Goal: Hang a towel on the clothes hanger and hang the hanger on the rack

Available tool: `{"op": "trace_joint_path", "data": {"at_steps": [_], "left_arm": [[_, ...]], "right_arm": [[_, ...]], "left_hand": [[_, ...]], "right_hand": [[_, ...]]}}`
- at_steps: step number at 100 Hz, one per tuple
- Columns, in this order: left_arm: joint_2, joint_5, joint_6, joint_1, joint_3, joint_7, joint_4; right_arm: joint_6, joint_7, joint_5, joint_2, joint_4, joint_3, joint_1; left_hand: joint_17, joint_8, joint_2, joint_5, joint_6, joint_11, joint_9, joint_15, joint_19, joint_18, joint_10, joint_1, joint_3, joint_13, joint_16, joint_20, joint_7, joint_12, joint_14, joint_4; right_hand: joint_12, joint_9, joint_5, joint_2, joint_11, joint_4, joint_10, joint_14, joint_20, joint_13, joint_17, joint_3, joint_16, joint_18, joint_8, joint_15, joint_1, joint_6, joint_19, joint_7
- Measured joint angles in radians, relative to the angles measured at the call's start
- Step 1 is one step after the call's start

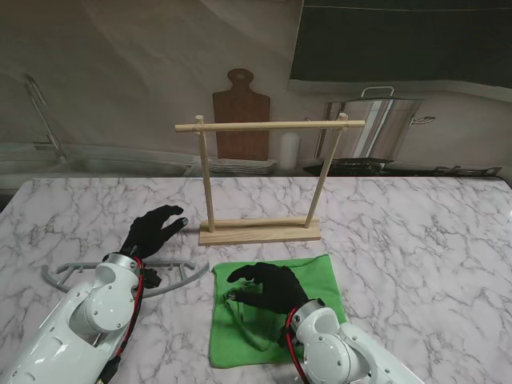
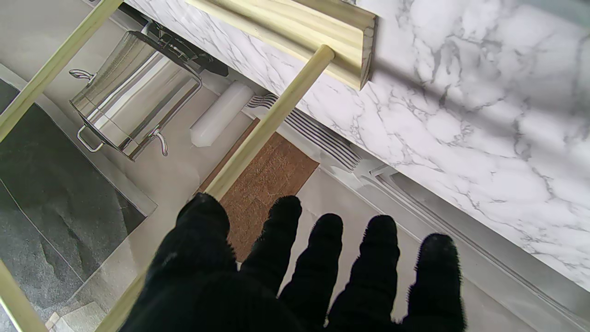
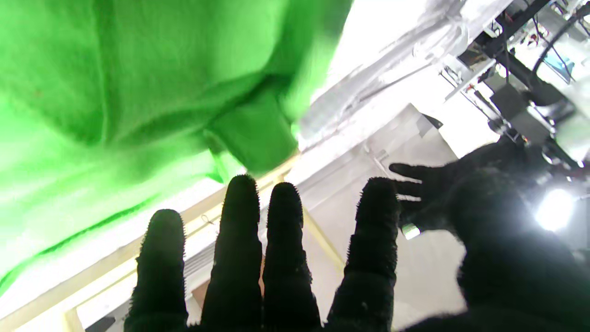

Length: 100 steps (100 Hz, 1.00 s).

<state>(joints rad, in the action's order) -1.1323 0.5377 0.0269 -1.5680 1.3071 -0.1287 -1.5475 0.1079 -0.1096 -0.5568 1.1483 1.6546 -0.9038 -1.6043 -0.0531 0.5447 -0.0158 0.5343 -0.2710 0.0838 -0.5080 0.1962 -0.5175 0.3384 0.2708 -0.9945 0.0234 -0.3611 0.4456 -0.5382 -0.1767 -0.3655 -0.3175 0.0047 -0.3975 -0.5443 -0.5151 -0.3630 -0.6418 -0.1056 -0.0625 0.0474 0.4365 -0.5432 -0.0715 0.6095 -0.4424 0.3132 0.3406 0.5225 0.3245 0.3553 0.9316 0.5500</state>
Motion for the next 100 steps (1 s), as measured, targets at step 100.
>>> {"op": "trace_joint_path", "data": {"at_steps": [100], "left_arm": [[0.023, 0.087, 0.003, 0.007, -0.017, 0.143, -0.029]], "right_arm": [[-0.147, -0.026, -0.324, -0.055, -0.025, -0.408, -0.15]], "left_hand": [[-0.013, -0.013, 0.0, -0.029, 0.0, -0.049, 0.076, -0.046, 0.114, -0.011, 0.0, 0.0, 0.0, 0.02, -0.051, 0.043, 0.015, 0.113, 0.007, 0.0]], "right_hand": [[0.179, 0.148, 0.207, 0.024, 0.303, 0.012, 0.09, -0.01, -0.094, 0.122, 0.055, -0.028, 0.216, -0.023, -0.053, -0.388, -0.075, -0.106, -0.199, -0.117]]}}
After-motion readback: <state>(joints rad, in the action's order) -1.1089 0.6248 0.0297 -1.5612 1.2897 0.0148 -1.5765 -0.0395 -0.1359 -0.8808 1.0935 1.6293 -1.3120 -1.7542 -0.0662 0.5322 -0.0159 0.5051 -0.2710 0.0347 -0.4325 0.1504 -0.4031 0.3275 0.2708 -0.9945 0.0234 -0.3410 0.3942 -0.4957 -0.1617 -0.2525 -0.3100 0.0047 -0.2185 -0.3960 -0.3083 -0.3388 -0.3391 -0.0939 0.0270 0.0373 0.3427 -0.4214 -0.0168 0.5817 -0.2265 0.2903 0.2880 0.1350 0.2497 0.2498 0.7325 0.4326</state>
